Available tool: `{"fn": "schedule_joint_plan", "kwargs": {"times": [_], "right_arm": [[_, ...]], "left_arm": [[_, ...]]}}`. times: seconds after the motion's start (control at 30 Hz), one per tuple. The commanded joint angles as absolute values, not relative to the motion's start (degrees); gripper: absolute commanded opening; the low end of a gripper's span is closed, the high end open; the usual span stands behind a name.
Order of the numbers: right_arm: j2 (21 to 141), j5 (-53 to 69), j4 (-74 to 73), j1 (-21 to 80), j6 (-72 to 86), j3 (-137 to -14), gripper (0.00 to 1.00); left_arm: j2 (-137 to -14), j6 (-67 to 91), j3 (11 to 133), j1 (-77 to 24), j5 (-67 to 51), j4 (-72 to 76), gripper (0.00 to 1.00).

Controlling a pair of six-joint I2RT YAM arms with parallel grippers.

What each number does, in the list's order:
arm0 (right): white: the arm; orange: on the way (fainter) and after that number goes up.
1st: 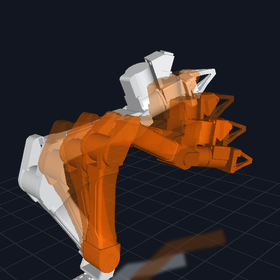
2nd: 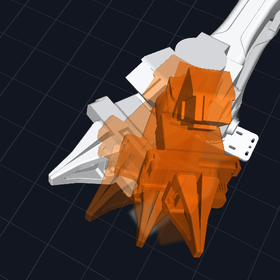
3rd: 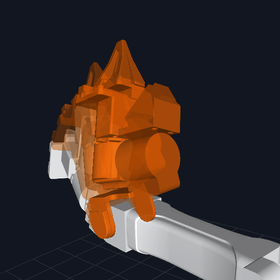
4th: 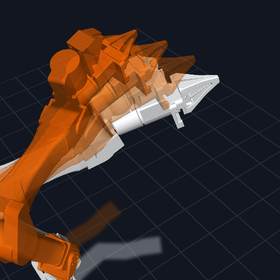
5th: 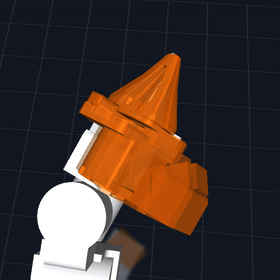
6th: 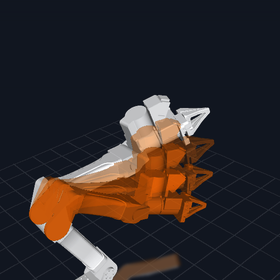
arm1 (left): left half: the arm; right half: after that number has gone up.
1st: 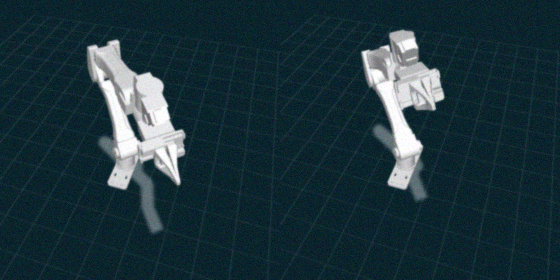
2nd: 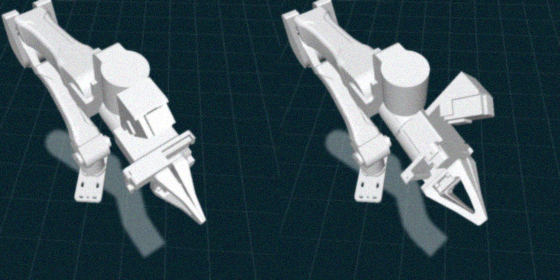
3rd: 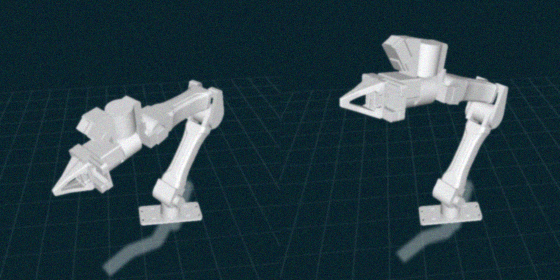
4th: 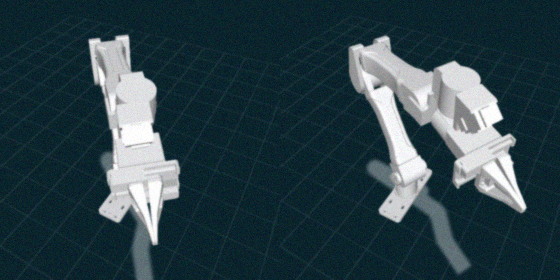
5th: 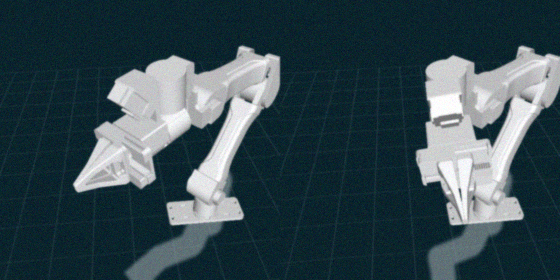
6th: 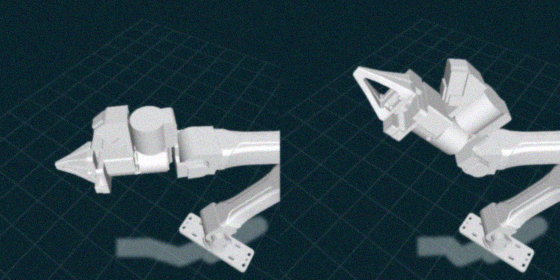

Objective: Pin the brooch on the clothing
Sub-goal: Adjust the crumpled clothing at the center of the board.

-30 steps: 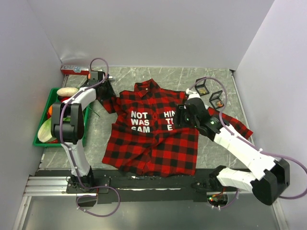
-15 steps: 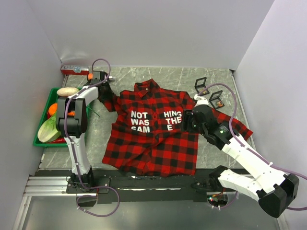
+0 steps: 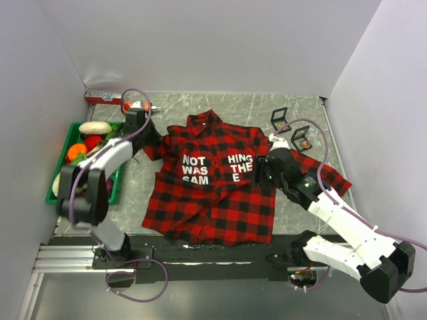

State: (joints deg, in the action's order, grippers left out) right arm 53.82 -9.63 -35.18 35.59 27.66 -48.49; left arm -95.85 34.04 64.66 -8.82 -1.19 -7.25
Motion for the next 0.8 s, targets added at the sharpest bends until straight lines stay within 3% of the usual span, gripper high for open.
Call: {"fn": "schedule_joint_plan", "kwargs": {"times": [0.0, 0.13, 0.23, 0.27, 0.33, 0.37, 0.53, 0.63, 0.77], "right_arm": [[53.79, -9.58, -31.82, 36.21, 28.39, -46.59, 0.61], [53.44, -9.93, -31.12, 36.21, 28.13, -45.36, 0.61], [52.82, -9.93, -29.97, 36.21, 27.77, -44.12, 0.62], [52.82, -9.84, -29.71, 36.21, 27.51, -43.86, 0.62], [53.00, -9.41, -29.44, 36.21, 27.16, -43.59, 0.62], [53.17, -9.40, -29.44, 36.21, 27.07, -43.59, 0.62], [53.09, -9.49, -29.01, 36.21, 26.45, -44.03, 0.63], [53.35, -8.71, -28.22, 36.21, 26.37, -44.38, 0.63], [53.62, -7.30, -27.25, 36.21, 26.81, -44.21, 0.63]], "left_arm": [[-87.47, 42.70, 56.88, -12.20, -2.11, -0.62, 0.01], [-83.50, 46.40, 46.88, -17.83, -1.85, 1.82, 0.05], [-81.65, 48.42, 41.60, -21.26, -3.07, 2.55, 0.18], [-80.61, 48.60, 40.44, -21.79, -4.03, 2.55, 0.36], [-78.85, 48.52, 38.33, -22.76, -4.66, 1.76, 0.57], [-76.14, 47.99, 38.23, -22.94, -3.96, 0.19, 0.73], [-65.93, 42.02, 44.45, -22.85, 5.16, -10.01, 0.98], [-64.07, 36.67, 50.77, -21.63, 6.94, -12.74, 0.96], [-75.79, 29.37, 61.76, -17.41, 5.27, -19.14, 0.96]]}}
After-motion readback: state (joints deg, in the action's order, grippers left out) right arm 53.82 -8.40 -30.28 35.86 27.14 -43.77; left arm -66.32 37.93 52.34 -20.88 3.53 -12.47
